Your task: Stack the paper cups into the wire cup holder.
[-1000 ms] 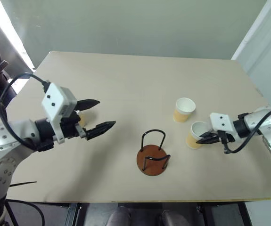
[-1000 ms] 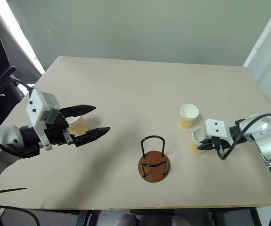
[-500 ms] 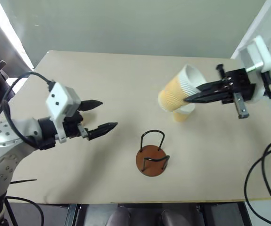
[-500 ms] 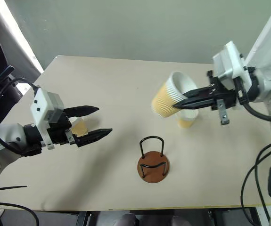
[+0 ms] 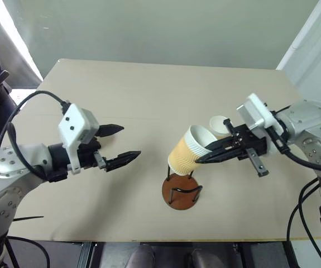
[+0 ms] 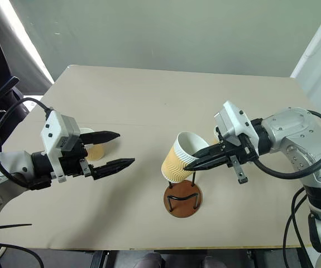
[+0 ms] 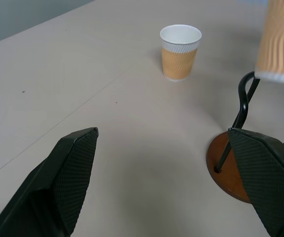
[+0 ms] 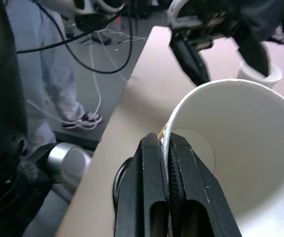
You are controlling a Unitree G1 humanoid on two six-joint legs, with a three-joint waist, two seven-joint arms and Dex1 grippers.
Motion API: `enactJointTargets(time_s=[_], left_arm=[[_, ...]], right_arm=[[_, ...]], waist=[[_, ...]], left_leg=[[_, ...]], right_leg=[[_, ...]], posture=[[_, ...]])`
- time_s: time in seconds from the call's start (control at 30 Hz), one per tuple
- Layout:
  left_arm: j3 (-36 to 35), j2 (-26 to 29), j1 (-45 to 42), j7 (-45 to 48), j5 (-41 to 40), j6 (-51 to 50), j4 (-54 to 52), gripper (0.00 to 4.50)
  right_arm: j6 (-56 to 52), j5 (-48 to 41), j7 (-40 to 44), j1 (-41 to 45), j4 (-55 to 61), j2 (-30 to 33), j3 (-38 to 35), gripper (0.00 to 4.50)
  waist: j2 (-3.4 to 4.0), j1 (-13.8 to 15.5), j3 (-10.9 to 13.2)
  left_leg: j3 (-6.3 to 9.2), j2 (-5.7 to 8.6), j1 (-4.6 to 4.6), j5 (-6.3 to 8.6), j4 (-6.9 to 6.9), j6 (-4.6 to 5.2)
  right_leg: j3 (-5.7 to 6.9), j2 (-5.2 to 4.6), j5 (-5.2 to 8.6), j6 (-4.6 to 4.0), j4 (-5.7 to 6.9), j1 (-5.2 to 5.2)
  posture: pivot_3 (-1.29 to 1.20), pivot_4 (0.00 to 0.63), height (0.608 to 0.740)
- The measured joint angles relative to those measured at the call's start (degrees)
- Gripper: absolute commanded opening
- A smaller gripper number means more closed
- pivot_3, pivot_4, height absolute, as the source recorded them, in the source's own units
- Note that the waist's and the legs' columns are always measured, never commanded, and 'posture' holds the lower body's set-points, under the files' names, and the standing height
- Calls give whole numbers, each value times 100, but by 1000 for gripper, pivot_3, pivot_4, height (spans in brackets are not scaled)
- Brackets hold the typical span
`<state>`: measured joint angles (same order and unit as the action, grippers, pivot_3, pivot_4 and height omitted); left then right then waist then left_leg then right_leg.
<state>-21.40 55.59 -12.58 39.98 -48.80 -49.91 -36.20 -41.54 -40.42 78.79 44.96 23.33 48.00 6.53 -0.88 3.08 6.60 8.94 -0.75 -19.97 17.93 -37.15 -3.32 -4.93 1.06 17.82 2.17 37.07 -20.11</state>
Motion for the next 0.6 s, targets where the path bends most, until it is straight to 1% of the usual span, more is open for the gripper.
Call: enactJointTargets(time_s=[0.17, 0.43, 0.53, 0.6], left_arm=[[1, 0, 11, -13, 0, 0, 0, 4500], [1, 0, 11, -15, 0, 0, 0, 4500], [1, 0, 11, -23, 0, 1, 0, 4500], [1, 0, 11, -24, 0, 1, 1, 4500]], right_arm=[[22, 21, 27, -37, 118, -2, 124, 26], [296, 323, 139, -146, 115, 100, 263, 26], [357, 387, 196, -176, 114, 136, 335, 607], [376, 422, 218, -186, 114, 173, 341, 1277]], waist=[[-1, -2, 0], [-1, -6, 0], [-1, -6, 0], [-1, -6, 0]], left_leg=[[1, 0, 1, 0, 0, 0], [0, 0, 1, 0, 0, 0], [0, 0, 1, 0, -1, 0], [0, 0, 1, 0, -1, 0]], right_leg=[[0, 1, 0, 0, 2, 0], [0, 1, 0, 0, 2, 0], [0, 1, 0, 0, 2, 0], [0, 1, 0, 0, 3, 0]], posture=[[0, 150, 740], [0, 150, 740], [0, 150, 740], [0, 150, 740]])
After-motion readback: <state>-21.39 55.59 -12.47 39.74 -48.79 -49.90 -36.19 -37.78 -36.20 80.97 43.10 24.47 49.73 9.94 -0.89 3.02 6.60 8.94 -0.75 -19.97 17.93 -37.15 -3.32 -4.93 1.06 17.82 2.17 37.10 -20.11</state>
